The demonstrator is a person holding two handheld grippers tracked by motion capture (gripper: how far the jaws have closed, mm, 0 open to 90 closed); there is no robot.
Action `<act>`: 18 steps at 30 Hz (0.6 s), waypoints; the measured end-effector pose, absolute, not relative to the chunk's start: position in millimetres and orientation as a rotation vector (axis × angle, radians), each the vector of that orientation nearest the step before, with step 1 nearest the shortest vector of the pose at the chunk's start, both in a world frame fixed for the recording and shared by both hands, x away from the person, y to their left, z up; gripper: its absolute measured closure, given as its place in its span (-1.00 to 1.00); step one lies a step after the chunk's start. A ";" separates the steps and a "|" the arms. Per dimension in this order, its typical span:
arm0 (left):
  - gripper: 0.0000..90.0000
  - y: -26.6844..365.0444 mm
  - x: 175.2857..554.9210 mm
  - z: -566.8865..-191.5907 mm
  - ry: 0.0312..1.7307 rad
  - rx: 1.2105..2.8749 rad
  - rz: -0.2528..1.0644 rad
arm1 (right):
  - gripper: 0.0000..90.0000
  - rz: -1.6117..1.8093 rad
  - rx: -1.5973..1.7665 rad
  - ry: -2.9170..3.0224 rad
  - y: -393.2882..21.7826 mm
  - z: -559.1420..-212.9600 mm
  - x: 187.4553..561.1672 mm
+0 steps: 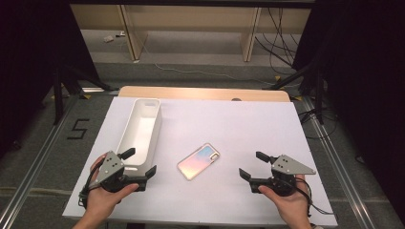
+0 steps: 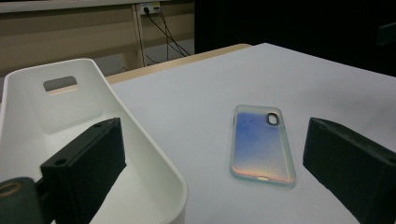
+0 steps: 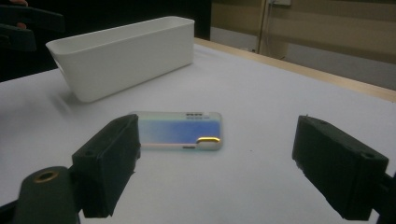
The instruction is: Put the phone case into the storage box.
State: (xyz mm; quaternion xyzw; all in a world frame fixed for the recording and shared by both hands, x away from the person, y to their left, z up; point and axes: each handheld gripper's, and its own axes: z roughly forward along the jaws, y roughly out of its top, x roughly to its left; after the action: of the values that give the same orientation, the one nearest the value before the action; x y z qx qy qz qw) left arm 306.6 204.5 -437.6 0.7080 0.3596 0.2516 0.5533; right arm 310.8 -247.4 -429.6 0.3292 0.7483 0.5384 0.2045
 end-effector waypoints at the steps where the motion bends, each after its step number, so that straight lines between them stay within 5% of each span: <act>1: -0.88 204.4 306.2 -438.0 0.849 1.676 0.593 | -0.64 1.498 0.907 2.081 -247.1 -429.7 311.3; 9: -0.81 205.4 307.7 -437.5 0.856 1.655 0.568 | -0.52 1.555 0.900 2.101 -235.9 -431.1 313.8; 18: -0.64 210.1 303.3 -436.1 0.847 1.647 0.568 | 0.76 1.484 0.754 2.243 -205.0 -423.1 321.6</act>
State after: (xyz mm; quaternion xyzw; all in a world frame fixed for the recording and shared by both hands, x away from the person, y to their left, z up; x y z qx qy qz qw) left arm 303.3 210.1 -436.1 0.7008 0.3603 0.2414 0.5664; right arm 321.6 -205.0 -423.1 0.2660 0.7909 0.5232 0.1732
